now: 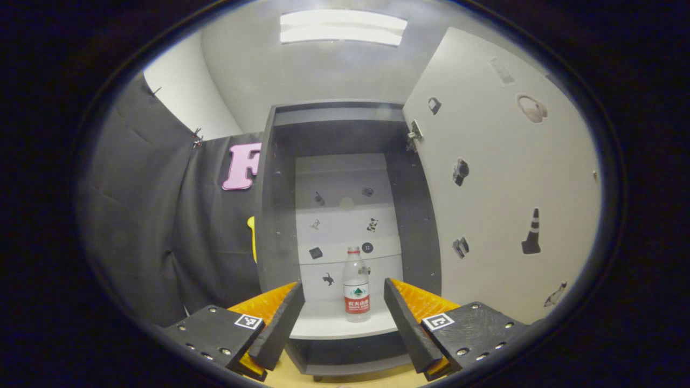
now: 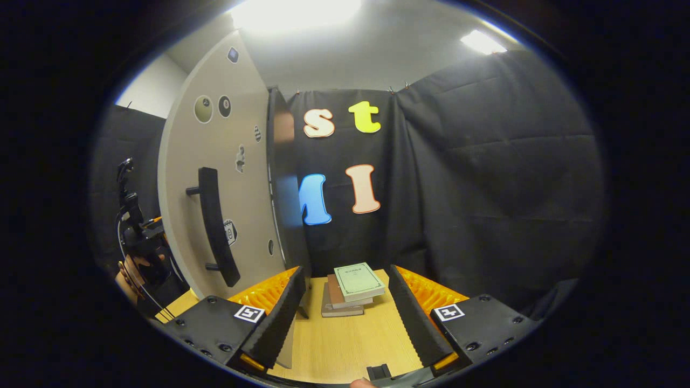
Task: Open the cabinet door with the right hand, grasp the bottle in the cabinet with the left hand and place it on the coaster, then close the cabinet door with the right hand.
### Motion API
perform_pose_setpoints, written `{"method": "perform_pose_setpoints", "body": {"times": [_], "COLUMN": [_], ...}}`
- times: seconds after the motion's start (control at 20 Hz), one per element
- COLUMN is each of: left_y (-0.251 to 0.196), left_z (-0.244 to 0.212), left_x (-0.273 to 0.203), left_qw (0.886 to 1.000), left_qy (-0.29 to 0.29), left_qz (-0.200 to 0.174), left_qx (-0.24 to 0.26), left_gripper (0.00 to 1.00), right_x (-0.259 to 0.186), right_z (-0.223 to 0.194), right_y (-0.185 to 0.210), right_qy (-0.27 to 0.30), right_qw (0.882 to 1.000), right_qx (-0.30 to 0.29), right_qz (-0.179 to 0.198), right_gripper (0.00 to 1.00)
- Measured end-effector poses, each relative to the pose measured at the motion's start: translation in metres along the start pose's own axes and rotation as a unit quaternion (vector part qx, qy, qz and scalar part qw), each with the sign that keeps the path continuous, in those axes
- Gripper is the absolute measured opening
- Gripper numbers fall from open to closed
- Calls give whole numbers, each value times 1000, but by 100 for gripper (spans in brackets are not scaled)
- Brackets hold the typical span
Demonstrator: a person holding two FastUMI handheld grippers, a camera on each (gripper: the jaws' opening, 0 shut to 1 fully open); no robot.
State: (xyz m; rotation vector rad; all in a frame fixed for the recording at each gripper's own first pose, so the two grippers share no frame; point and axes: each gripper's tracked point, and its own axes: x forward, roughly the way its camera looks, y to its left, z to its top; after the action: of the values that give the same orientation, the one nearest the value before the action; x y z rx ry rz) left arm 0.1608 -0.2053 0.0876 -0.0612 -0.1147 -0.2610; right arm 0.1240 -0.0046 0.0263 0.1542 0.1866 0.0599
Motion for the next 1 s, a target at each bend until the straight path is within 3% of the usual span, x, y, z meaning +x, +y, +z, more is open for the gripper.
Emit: {"method": "perform_pose_setpoints", "body": {"times": [0.2, 0.45, 1.0], "left_y": [-5, -17, -23], "left_z": [-19, -42, -81], "left_x": [45, 84, 149], "left_qw": [999, 998, 997], "left_qy": [18, 37, 57], "left_qz": [-28, -50, -54], "left_qx": [-22, -10, -8], "left_gripper": [92, 89, 92], "right_x": [5, 4, 3], "right_z": [-2, -4, -16], "right_y": [-10, -23, -28], "right_qy": [-2, 1, 27], "right_qw": [999, 996, 985], "right_qx": [17, 13, -42], "right_qz": [-43, -93, -167], "right_gripper": [98, 98, 98]}}
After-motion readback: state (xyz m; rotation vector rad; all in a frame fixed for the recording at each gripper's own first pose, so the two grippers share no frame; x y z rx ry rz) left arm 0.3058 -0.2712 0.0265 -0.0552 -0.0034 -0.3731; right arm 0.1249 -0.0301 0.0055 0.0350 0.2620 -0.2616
